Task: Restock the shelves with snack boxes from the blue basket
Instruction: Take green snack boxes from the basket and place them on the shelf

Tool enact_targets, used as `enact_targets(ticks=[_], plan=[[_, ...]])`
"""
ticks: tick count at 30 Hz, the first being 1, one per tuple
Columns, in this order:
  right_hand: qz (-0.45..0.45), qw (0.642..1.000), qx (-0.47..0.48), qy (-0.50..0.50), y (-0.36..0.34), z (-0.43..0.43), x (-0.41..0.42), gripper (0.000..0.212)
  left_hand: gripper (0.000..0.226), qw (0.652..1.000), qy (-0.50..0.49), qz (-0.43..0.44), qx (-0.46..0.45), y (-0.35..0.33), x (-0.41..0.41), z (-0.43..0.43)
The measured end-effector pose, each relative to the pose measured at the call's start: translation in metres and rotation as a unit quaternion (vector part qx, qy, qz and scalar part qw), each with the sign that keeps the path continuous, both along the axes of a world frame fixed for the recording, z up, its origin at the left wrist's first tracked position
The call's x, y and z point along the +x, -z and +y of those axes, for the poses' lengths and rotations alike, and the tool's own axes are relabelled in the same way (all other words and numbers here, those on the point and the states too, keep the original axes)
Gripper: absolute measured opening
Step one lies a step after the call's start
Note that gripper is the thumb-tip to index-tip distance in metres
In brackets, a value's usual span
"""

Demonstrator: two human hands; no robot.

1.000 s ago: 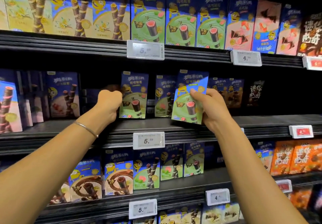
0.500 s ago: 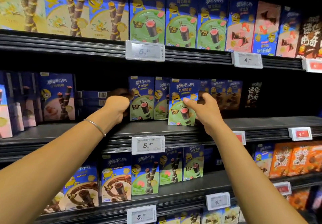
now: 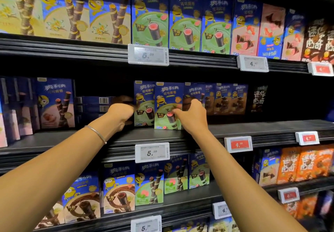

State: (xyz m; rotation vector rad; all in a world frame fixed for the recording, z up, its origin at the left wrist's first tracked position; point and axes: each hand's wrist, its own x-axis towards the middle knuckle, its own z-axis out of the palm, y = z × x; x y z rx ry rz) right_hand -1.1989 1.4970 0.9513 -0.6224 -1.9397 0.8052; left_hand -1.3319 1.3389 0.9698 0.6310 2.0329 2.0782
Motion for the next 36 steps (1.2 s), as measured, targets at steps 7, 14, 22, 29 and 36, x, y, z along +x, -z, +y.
enact_targets(ticks=[7,14,22,29,36], plan=[[-0.038,0.999,0.018,0.01,0.001,-0.017,-0.024,0.036,0.049,0.998,0.001,-0.045,0.034,-0.003,0.0,-0.002],[-0.032,0.999,0.008,-0.017,0.002,-0.026,-0.035,0.037,0.063,0.999,0.039,0.021,-0.02,0.004,0.002,-0.006],[-0.039,0.995,0.002,0.088,0.003,0.011,-0.009,0.043,0.032,0.977,-0.02,0.152,-0.15,0.014,-0.006,-0.005],[-0.157,0.98,-0.065,0.106,-0.001,0.059,-0.003,0.09,0.031,0.979,0.0,0.154,-0.131,0.015,-0.009,-0.007],[-0.115,0.989,-0.078,0.041,0.004,0.07,-0.005,0.039,0.044,0.984,0.01,0.132,-0.12,0.014,-0.01,-0.008]])
